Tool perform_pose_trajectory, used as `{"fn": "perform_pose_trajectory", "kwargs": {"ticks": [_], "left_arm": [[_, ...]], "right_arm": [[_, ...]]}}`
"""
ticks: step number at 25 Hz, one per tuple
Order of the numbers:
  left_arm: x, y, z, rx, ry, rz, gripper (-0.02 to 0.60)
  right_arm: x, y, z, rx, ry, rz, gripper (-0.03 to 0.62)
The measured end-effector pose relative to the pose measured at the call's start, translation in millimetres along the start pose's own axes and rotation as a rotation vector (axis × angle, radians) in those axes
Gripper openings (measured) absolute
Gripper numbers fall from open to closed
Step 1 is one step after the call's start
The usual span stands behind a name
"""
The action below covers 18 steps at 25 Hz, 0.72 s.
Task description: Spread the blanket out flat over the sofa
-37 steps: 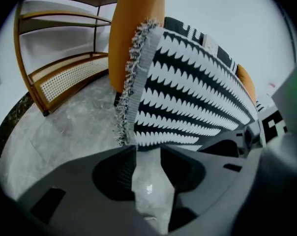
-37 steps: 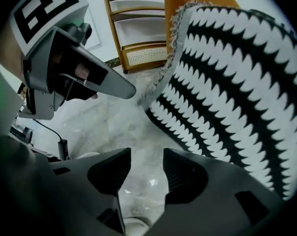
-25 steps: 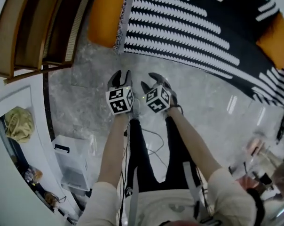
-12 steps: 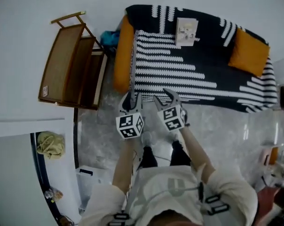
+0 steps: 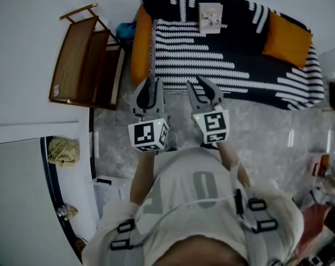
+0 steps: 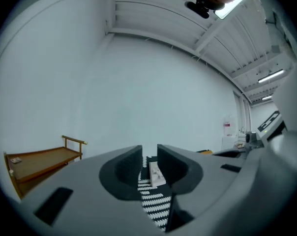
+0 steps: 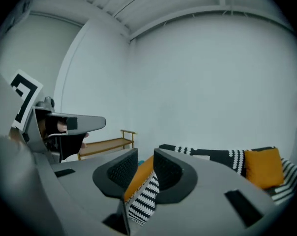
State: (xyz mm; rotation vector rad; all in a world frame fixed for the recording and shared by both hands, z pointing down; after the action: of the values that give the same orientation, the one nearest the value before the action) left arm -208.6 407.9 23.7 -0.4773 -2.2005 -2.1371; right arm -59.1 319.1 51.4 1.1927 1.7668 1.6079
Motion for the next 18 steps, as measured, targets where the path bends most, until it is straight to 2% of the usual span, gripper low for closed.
{"fn": "perform_pose_trajectory", "kwargs": {"ticks": [3, 5, 8, 18], "left_arm": [[-7, -6, 7, -0.035, -0.020, -0.043, 0.035], [-9, -4, 8, -0.045, -0.034, -0.045, 0.026], [-10, 5, 11, -0.043, -0.059, -0.022, 0.019], [-25, 6, 5, -0.034, -0.055, -0.033, 0.011]], "right_arm": [[-14, 1, 18, -0.031, 0.051, -0.050, 0.032], [-22, 10, 25, -0.023, 0.104, -0.053, 0.012], [-33, 19, 30, 0.001, 0.146, -0.030, 0.008], [-44, 8, 35, -0.045, 0.139, -0.021, 0.008]]}}
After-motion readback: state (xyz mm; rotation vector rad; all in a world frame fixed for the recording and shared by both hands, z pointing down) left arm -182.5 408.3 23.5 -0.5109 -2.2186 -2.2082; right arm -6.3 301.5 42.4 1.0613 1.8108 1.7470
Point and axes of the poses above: the fingertips, and each gripper's own axes: z backward along the fingers, x to its left, y out of its underside, the point moved 8 cm from there along z, backward along the fingers, and after that the axes turned 11 degrees about z, right-handed, at the moved point
